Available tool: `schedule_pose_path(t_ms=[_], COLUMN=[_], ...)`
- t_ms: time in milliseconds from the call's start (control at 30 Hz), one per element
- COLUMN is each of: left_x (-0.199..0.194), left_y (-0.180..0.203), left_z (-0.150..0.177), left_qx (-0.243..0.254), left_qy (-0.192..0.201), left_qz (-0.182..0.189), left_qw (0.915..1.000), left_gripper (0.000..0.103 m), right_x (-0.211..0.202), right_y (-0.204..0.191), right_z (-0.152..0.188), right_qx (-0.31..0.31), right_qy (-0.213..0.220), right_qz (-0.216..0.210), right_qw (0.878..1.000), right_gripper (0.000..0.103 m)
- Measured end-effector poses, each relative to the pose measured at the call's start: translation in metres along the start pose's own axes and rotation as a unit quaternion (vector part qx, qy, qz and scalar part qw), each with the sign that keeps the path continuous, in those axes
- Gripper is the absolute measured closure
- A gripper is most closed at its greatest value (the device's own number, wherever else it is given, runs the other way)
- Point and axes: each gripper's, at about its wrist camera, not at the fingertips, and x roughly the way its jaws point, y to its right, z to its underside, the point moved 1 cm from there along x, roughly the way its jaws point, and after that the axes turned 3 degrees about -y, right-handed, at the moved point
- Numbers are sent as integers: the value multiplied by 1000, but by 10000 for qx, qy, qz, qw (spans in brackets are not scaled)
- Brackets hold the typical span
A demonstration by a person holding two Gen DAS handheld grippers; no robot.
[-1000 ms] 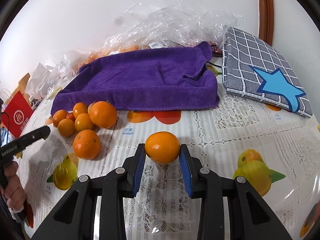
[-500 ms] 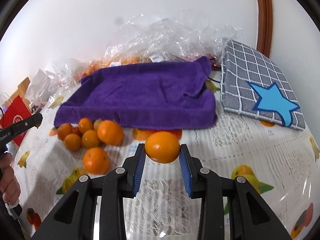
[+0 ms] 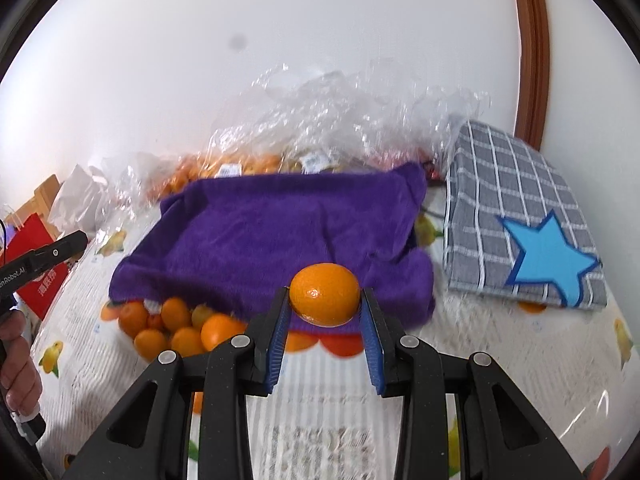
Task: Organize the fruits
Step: 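Carry the mandarin with the right tool while the left tool carries the yellow fruit over the towel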
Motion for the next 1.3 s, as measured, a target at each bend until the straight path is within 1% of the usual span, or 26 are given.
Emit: schedule_pose_path(t_ms=[233, 400, 533, 700, 833, 1000, 1100, 1300], left_x=[22, 45, 67, 92, 112, 134, 143, 155], left_y=[16, 23, 27, 32, 33, 34, 36, 34], left_z=[-30, -48, -62, -71, -69, -56, -52, -44], left_qx=[102, 140, 109, 76, 155, 359, 465, 451], left_qy=[33, 31, -68, -244, -388, -646, -803, -961], left_qz=[-159, -234, -306, -343, -430, -583, -581, -609], left_qw=[9998, 9996, 9995, 9991, 9982, 9956, 9940, 9925], left_gripper=[78, 78, 78, 78, 78, 78, 78, 78], right_x=[8, 21, 33, 49, 69, 95, 105, 118], right_y=[12, 27, 30, 28, 29, 26, 28, 29], right_z=[-31, -51, -69, -83, -81, -67, -61, -52], right_qx=[-9, 102, 36, -92, -58, -148, -110, -22], right_qy=[229, 217, 248, 299, 174, -82, -190, -334], right_qz=[69, 63, 126, 176, 131, 130, 55, -27], right_qw=[9997, 9997, 9996, 9994, 9997, 9998, 9997, 9994], right_gripper=[69, 69, 69, 69, 69, 69, 69, 69])
